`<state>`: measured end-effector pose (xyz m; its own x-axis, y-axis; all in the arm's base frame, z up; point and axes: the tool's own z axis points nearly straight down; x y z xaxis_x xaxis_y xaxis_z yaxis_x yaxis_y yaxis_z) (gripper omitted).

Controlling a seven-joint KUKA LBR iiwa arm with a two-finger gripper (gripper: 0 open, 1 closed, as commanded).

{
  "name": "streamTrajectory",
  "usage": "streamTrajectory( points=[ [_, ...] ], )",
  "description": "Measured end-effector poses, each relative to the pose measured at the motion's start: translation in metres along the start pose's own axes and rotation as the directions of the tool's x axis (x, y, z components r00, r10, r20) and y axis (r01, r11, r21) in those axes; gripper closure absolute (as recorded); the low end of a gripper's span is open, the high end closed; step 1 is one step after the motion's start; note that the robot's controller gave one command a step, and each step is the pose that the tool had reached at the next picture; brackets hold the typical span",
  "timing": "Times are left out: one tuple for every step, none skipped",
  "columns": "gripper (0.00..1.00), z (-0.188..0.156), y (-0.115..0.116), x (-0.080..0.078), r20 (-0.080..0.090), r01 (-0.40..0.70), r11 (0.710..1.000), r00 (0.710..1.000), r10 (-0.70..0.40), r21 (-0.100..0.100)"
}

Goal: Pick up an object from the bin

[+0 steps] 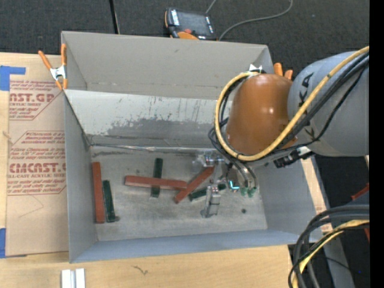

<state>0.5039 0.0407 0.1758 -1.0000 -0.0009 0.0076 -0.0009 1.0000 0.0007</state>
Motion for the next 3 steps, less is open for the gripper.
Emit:
streamTrajectory(
  points=[
    [0.00,0.1079,0.0548,-0.0565,0.015,0.112,0.994,0.994,-0.112,0.000],
    [1.00,0.1050,0.0531,-0.0556,0.012,0.110,0.994,0.994,-0.110,0.001],
    [1.00,0.1056,0.0520,-0.0576,0.009,0.083,0.997,0.997,-0.083,0.000]
  ],
)
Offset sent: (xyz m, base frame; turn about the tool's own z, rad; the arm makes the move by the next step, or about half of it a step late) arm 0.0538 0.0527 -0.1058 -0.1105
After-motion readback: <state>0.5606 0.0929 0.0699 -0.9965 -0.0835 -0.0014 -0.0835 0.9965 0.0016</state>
